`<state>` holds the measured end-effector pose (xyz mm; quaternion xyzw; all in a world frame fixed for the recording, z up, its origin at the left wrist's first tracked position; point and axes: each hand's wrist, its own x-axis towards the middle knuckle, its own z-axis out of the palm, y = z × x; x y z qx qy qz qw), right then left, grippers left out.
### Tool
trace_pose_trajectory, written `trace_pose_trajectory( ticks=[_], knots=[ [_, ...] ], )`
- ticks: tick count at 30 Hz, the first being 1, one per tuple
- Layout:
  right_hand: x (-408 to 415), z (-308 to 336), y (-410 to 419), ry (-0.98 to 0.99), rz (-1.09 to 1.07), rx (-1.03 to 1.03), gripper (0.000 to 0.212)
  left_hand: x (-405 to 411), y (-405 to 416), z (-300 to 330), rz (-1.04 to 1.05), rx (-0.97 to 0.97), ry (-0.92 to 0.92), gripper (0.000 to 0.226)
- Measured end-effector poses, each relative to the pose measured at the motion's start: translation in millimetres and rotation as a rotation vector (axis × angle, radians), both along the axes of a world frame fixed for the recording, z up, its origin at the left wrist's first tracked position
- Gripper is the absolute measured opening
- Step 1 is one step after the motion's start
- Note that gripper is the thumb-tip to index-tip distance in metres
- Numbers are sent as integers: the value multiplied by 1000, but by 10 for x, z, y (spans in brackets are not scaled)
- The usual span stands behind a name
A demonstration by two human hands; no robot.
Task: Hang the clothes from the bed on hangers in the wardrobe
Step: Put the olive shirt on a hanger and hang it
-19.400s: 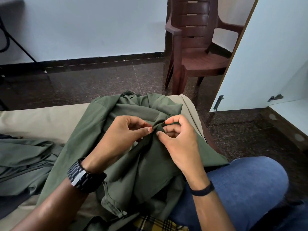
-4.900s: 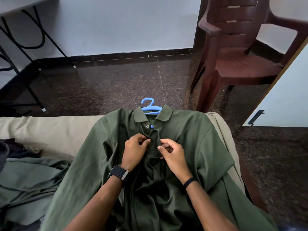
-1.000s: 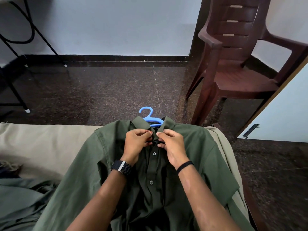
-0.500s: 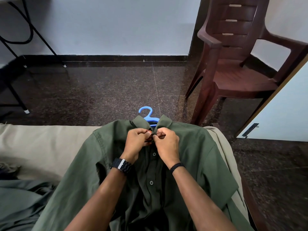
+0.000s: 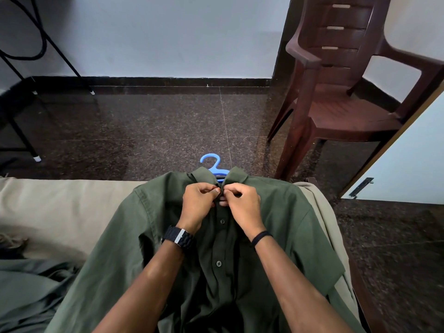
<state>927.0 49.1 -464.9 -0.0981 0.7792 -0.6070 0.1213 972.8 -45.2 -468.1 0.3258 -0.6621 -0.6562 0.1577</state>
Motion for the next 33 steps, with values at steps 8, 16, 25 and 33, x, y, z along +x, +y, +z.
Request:
trace_pose_trajectory(
  ticks=[8,16,25,33],
  knots=[
    [50,-2,-41,89,-66,66,9,47,87,-19,-3,66,110,19],
    [81,44,-9,211,-5,141,7,18,76,-35,5,-34,116,17],
    [142,37,-113,152,-137,78,3,-66,27,-77,68,169,126,33],
    [78,66,-97,181,-123,140,8,-48,11,-157,24,-70,85,22]
  ],
)
